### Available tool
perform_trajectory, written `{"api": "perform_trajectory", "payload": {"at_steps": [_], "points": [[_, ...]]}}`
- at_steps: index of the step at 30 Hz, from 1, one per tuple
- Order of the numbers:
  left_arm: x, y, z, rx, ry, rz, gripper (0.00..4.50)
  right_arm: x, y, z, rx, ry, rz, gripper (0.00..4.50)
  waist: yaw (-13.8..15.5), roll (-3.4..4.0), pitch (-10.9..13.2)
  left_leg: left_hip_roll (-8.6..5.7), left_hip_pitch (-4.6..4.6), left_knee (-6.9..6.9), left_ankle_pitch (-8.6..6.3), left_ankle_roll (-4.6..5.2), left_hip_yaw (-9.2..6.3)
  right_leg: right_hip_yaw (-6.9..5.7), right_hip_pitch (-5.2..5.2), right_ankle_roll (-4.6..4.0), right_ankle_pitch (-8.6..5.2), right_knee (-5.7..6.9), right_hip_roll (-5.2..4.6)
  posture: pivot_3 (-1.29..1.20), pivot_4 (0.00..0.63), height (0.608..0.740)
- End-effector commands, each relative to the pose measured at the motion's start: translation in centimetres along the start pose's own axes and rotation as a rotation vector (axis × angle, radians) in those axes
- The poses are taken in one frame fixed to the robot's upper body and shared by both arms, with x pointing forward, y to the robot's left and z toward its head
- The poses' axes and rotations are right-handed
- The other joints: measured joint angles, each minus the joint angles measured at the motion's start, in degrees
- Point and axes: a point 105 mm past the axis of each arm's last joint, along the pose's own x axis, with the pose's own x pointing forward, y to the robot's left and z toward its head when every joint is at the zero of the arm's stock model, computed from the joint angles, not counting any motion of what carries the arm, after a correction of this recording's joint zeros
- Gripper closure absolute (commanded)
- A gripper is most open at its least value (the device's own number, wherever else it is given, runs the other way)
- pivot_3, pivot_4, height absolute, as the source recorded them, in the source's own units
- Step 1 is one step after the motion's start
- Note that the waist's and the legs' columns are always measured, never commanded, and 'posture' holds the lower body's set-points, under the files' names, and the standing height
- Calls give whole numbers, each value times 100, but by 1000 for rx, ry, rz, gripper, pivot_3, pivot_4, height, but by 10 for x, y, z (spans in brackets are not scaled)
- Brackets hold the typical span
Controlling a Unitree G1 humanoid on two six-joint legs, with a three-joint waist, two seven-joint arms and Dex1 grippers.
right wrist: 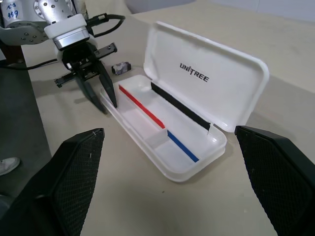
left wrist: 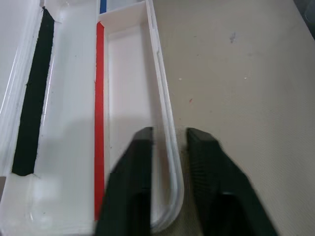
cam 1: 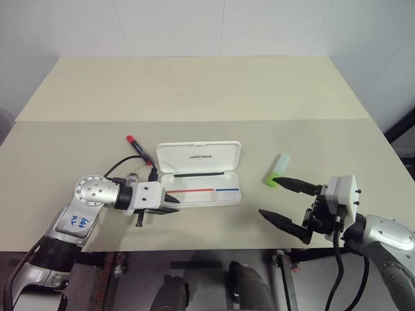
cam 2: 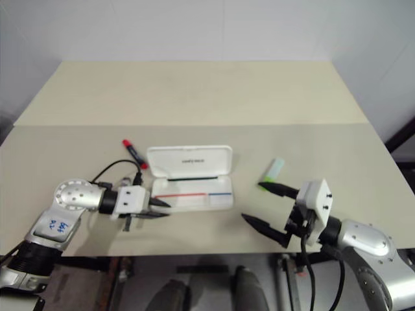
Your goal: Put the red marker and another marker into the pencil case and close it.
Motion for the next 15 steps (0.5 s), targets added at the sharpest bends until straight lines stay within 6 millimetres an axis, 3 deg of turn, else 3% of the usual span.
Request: {"api": "perform_trajectory", "payload": {"at_steps": [1,7,15], "points": [[-1,0,9,14,-15,-1,2154,2,0,4,-19,-26,7,0,0,0,0,0,-1,0,0,0,0,0,0,1,0,0,0,0,150,740],[-2,0,22,28,-30,3,167,3,-3,4,-26,-27,19,0,0,0,0,-1,-3,0,-1,1,0,1,0,4,2,1,-1,0,150,740],[-3,-3,40,41,-57,10,20,6,-6,4,-25,-26,46,0,-1,0,0,0,-2,0,-1,1,0,1,0,2,1,-1,0,0,150,740]]}}
